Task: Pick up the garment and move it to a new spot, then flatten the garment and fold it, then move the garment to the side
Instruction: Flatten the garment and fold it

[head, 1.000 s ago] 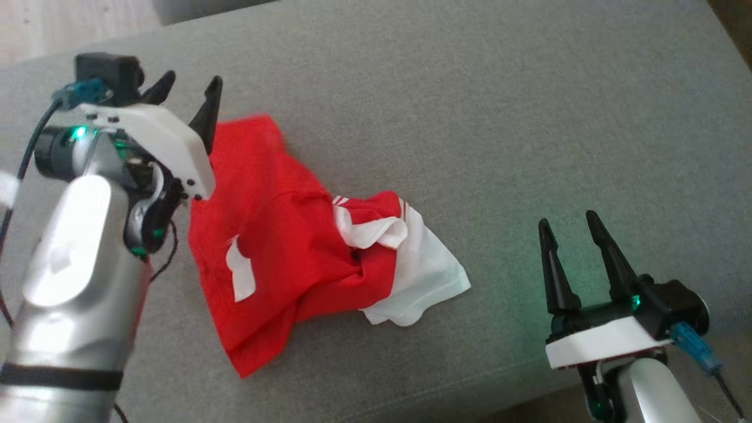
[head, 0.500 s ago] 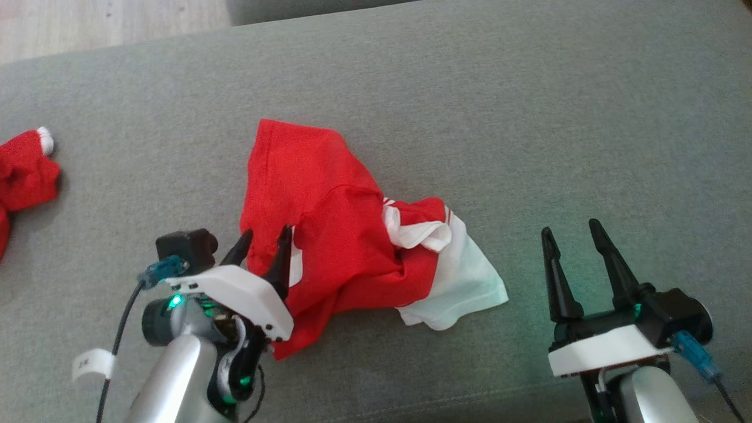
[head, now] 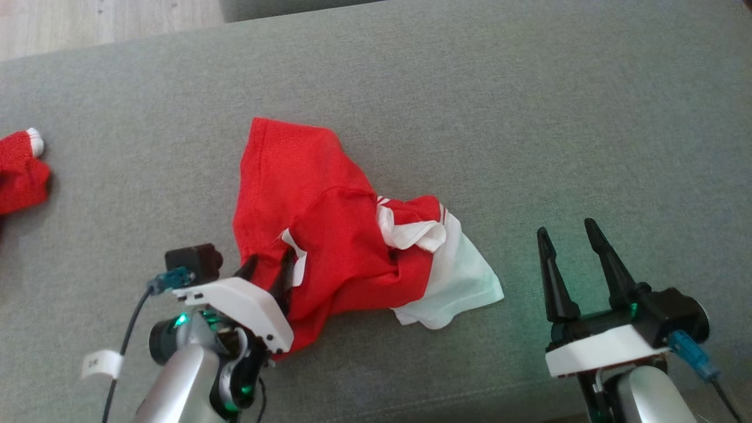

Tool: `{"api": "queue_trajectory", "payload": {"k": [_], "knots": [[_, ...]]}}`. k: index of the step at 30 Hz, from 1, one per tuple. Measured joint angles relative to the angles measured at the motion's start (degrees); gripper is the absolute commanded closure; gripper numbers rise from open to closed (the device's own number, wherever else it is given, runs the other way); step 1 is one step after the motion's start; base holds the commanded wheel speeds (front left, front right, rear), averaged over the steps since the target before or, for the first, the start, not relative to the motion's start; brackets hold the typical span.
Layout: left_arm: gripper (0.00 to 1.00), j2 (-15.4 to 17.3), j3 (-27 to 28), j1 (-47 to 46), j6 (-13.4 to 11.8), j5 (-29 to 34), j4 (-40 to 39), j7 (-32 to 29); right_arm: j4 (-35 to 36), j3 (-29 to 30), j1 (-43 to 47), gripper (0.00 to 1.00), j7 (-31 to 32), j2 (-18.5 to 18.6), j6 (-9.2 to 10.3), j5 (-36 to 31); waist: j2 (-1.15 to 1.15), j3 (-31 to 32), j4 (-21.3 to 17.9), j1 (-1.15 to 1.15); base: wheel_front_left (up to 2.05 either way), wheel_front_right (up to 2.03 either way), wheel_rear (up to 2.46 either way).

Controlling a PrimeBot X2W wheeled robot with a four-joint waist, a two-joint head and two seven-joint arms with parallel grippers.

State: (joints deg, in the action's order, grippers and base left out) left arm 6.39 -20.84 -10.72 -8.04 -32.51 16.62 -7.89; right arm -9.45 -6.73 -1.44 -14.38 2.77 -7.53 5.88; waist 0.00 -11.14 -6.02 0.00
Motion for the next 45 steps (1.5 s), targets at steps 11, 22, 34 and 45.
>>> {"api": "queue_trajectory", "payload": {"k": [11,22,34,45], "knots": [[0.0,0.46,1.86,-1.97,0.55,-0.99,4.55,1.11,-0.02,-0.09,-0.01,0.0,0.0,0.0,0.0,0.0,0.0,-0.28,-1.12,0.0,0.0,0.0,0.0],[0.2,1.24,1.04,-3.63,-0.47,0.18,7.34,1.67,-0.19,-0.03,0.02,0.0,0.0,0.0,0.0,-0.01,0.0,0.02,-1.37,0.0,0.0,0.0,0.0],[1.0,2.22,-0.69,-3.52,0.37,1.14,6.62,2.04,-0.2,-0.02,0.03,0.0,0.0,0.0,0.0,-0.4,0.0,0.63,-0.96,0.0,0.0,0.0,0.0],[1.0,7.8,1.36,-0.31,-2.65,1.75,-17.7,-0.58,-0.19,0.44,1.53,0.0,0.0,-0.01,0.0,-0.4,0.0,2.38,0.29,0.0,0.0,0.0,0.0]]}}
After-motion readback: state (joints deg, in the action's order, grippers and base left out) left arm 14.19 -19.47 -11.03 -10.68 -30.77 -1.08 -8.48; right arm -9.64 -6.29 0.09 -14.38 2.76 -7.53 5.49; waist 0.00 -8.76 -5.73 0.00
